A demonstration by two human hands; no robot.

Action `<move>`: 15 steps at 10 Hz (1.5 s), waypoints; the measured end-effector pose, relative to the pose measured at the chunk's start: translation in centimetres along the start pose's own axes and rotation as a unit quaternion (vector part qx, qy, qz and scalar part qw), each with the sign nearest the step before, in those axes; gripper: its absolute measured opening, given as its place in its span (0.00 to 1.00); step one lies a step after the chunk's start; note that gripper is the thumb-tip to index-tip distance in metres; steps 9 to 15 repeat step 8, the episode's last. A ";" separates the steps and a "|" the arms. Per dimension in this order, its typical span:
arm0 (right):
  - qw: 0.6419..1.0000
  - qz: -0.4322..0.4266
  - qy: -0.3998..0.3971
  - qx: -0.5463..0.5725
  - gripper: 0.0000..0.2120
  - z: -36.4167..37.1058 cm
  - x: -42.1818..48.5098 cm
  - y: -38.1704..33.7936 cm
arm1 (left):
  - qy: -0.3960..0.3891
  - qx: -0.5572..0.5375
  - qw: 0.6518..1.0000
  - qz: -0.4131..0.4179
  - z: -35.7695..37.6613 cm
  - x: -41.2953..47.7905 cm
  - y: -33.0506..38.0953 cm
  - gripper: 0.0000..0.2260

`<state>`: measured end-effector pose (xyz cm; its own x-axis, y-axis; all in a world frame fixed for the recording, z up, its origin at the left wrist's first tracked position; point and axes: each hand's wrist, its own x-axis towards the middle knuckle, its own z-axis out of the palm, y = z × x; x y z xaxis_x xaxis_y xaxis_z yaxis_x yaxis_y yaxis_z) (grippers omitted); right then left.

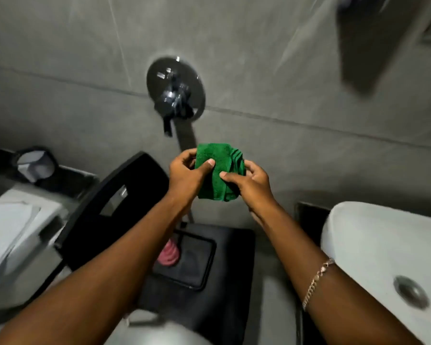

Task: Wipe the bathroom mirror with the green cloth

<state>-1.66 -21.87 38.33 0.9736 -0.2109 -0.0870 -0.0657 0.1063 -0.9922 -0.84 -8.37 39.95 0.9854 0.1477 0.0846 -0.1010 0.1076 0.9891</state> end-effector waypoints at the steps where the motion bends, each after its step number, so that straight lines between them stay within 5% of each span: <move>1: 0.995 0.086 0.048 0.014 0.27 2.6 0.1 6.5 | 0.005 0.034 0.996 -0.077 -3.9 0.5 -6.5 0.12; 3: 0.971 0.224 0.080 0.002 0.27 4.4 -0.6 21.8 | 0.017 0.012 0.955 -0.297 -8.9 -1.4 -21.3 0.13; 6: 0.953 0.209 0.098 -0.196 0.26 6.0 1.5 40.0 | -0.074 0.168 0.928 -0.325 -12.4 0.2 -38.2 0.21; 8: 0.939 0.263 0.014 -0.220 0.22 5.1 1.3 39.4 | -0.059 0.156 0.925 -0.342 -11.8 1.0 -37.3 0.19; 15: 0.939 0.263 0.014 -0.220 0.22 5.1 1.3 39.4 | -0.059 0.156 0.925 -0.342 -11.8 1.0 -37.3 0.19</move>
